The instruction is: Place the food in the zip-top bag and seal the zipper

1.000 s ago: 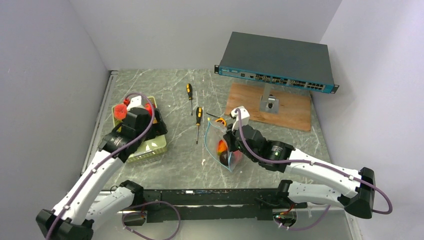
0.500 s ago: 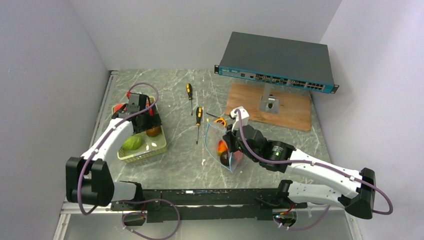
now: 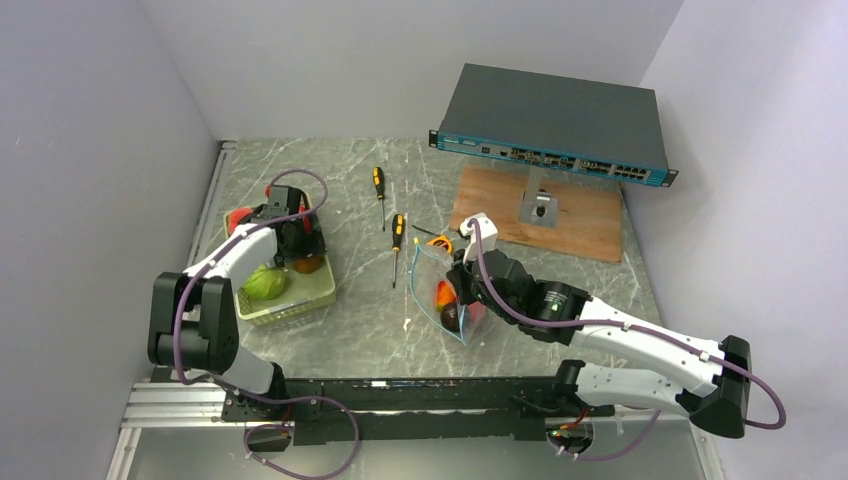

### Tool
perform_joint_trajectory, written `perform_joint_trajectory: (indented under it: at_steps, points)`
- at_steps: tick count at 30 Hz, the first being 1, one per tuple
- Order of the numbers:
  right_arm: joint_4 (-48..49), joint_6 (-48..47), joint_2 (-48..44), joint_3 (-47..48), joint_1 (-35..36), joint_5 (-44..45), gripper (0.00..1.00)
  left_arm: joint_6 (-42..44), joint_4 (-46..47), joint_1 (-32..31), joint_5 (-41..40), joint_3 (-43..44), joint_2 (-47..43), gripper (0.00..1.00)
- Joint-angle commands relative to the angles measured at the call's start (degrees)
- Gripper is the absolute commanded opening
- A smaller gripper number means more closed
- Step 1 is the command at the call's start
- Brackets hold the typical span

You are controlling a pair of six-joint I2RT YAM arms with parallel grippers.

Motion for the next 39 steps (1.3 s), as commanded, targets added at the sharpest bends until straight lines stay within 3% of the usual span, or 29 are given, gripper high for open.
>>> perform_joint_trajectory:
  at_steps: [1, 8, 13, 22, 33, 39]
  points:
    - [-1.14, -1.47, 0.18, 3.46, -0.06, 1.45, 0.0, 0.56, 2.6, 0.33, 0.04, 3.06, 3.09, 0.93]
    - [-0.91, -0.79, -0.77, 2.84, -0.03, 1.0, 0.0, 0.13, 2.95, 0.94, 0.78, 2.66, 6.6, 0.81]
    - [-1.0, -1.12, -0.82, 2.97, 0.02, 0.99, 0.0, 0.34, 2.54, 1.05, 1.62, 2.02, 5.91, 0.56]
    - [-1.08, -0.85, -2.15, 2.36, -0.03, 1.1, 0.0, 0.15, 0.47, 1.05, 3.17, -0.2, -1.38, 0.31]
    - [-0.89, -0.92, -1.91, 2.59, 0.0, 0.83, 0.0, 1.13, -5.63, 1.05, 6.46, -1.29, -15.43, 0.23]
    - [-0.26, -0.32, -2.33, 2.35, 0.0, 0.76, 0.0, 0.25, -4.26, 0.41, 26.56, -2.45, -26.4, 0.23]
